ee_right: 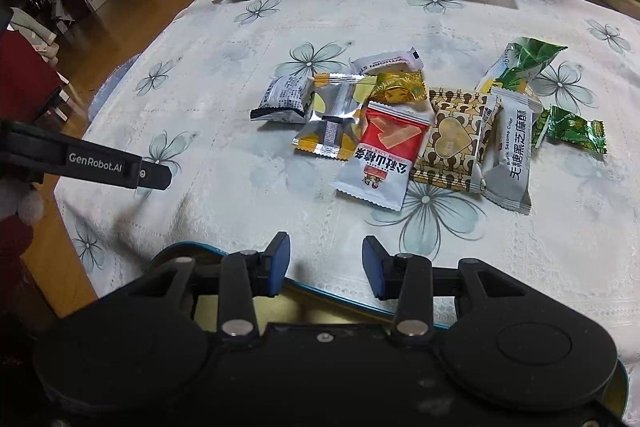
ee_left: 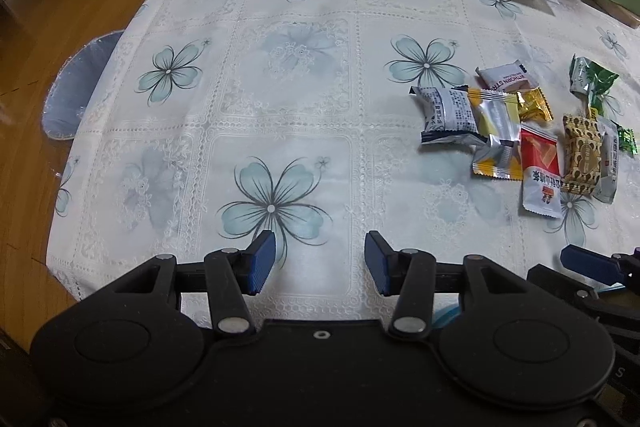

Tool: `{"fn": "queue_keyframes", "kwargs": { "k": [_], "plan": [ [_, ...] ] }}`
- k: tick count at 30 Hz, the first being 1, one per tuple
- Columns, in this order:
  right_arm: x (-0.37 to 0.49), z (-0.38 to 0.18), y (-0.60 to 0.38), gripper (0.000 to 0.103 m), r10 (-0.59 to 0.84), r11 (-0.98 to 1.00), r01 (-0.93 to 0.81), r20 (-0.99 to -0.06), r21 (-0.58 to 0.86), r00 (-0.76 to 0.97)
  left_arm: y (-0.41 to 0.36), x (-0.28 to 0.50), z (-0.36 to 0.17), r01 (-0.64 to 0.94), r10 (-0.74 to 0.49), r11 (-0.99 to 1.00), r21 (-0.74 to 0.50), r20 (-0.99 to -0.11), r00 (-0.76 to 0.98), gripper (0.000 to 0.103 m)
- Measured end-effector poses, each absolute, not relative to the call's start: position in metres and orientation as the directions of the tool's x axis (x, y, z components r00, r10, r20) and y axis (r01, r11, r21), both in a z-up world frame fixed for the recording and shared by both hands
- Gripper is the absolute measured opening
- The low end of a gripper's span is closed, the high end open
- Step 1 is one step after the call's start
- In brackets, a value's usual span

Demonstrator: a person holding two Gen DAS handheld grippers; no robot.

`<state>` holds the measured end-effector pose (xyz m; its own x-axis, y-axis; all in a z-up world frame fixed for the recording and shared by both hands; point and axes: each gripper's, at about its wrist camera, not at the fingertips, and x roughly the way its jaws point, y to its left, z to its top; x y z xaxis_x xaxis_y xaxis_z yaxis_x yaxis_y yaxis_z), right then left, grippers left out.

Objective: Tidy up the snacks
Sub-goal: 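Grasp white-blue packet with left tool while right tool grasps white sesame crisp bar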

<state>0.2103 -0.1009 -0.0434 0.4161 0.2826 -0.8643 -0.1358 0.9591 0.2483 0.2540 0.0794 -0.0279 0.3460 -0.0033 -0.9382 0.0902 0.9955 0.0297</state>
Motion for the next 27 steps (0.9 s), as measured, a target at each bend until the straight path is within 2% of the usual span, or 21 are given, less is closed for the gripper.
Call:
{"fn": "queue_keyframes", "kwargs": {
  "k": [6,11,18,27],
  "plan": [
    [0.208,-0.038,-0.103,0.043,0.302,0.952,-0.165,-0.873,0.257,0.383,0.066,0.249,-0.021,0.143,-0.023,0.989,0.033,-0.927,0.375,0.055],
    [0.207,-0.041,-0.108,0.043,0.310,0.951,-0.124,-0.882,0.284,0.354,0.059,0.246,-0.022,0.161,-0.026,0.986,0.041,-0.919,0.393,0.055],
    [0.203,-0.043,-0.141,0.042,0.184,0.980,-0.002,-0.901,0.199,0.393,0.053,0.240,-0.029,0.116,-0.030,0.993,0.016,-0.922,0.385,0.055],
    [0.194,-0.039,-0.188,0.041,0.073,0.986,0.105,-0.901,0.129,0.427,0.030,0.229,-0.045,0.173,-0.020,0.984,0.038,-0.946,0.325,0.055]
  ]
}}
